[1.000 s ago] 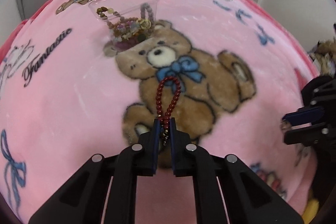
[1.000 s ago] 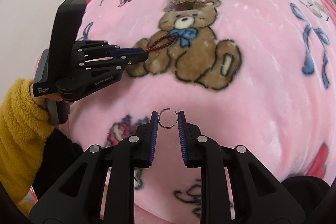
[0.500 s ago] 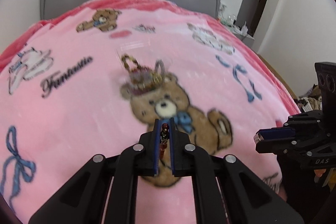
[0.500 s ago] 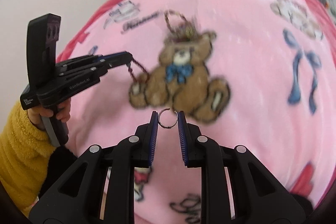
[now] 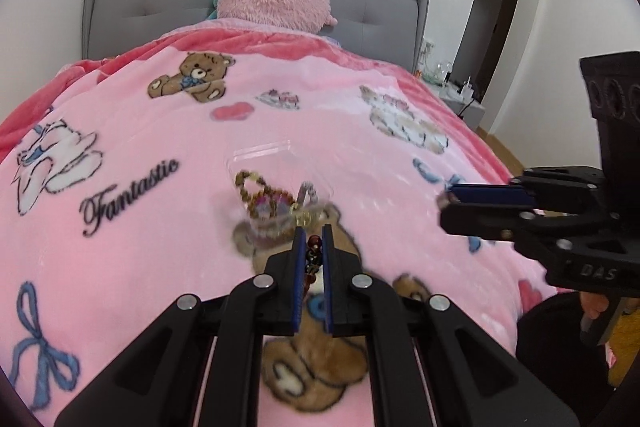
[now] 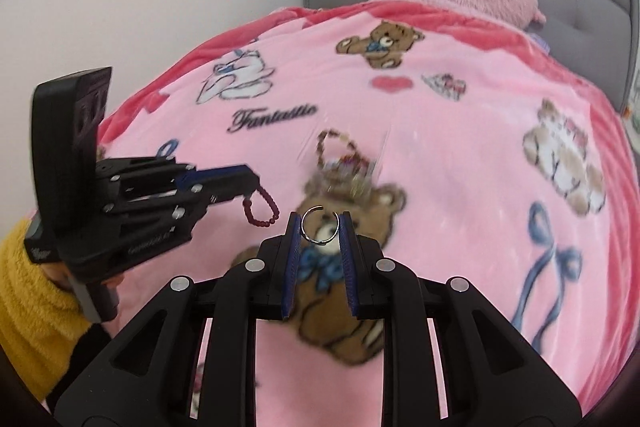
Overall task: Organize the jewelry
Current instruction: 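Lift the red bracelet and silver hoop and carry both over the clear box, then open the left tool into the box while the right tool releases the silver hoop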
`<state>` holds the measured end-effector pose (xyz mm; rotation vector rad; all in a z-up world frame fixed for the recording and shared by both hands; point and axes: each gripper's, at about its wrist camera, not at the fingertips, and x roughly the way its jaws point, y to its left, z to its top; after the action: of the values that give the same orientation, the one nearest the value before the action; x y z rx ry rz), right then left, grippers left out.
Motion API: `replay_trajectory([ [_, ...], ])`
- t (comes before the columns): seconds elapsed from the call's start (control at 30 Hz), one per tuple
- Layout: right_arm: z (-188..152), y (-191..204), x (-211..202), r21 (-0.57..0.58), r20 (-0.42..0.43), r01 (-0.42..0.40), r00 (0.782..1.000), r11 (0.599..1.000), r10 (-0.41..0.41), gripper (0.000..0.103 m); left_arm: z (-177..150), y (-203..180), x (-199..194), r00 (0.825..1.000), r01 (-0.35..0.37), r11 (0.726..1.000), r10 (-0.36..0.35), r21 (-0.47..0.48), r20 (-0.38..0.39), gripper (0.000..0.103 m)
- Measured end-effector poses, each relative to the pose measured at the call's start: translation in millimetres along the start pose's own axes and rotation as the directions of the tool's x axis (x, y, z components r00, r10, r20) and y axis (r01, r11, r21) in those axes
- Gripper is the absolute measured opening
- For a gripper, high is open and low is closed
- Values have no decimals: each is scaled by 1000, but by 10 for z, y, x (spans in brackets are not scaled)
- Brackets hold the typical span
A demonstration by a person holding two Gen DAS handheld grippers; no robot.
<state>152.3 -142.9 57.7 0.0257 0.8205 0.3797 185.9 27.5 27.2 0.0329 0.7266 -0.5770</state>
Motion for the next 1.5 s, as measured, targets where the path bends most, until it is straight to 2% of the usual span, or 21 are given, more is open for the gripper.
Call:
replay_trajectory([
  [0.23, 359, -156, 225, 8, 22, 27, 999, 1000, -27, 19, 359, 63, 70, 998, 21, 1000, -21, -4, 63, 8],
  [0.5, 503, -249, 545, 5, 0, 30, 1000, 1000, -30, 19, 574, 211, 340, 997, 21, 999, -19, -26, 77, 8],
  [0.67, 474, -250, 807, -30, -44, 16, 999, 999, -17, 19, 504, 402, 542, 997, 61, 994, -57, -91, 49, 8],
  [0.77, 453, -247, 926, -38, -63, 8, 998, 999, -11, 19, 404, 446, 659, 999, 52, 996, -51, -77, 17, 8],
  [1.03, 400, -228, 1227, -68, -110, 1, 994, 998, -8, 19, 258, 568, 858, 998, 58, 991, -60, -119, -13, 8],
  [1.33, 328, -218, 1389, -64, -140, -8, 990, 998, -1, 19, 165, 663, 964, 998, 51, 988, -57, -144, -35, 8],
  [1.5, 331, -216, 1380, -53, -127, -4, 992, 999, -3, 20, 130, 660, 946, 997, 60, 989, -65, -137, -32, 12],
])
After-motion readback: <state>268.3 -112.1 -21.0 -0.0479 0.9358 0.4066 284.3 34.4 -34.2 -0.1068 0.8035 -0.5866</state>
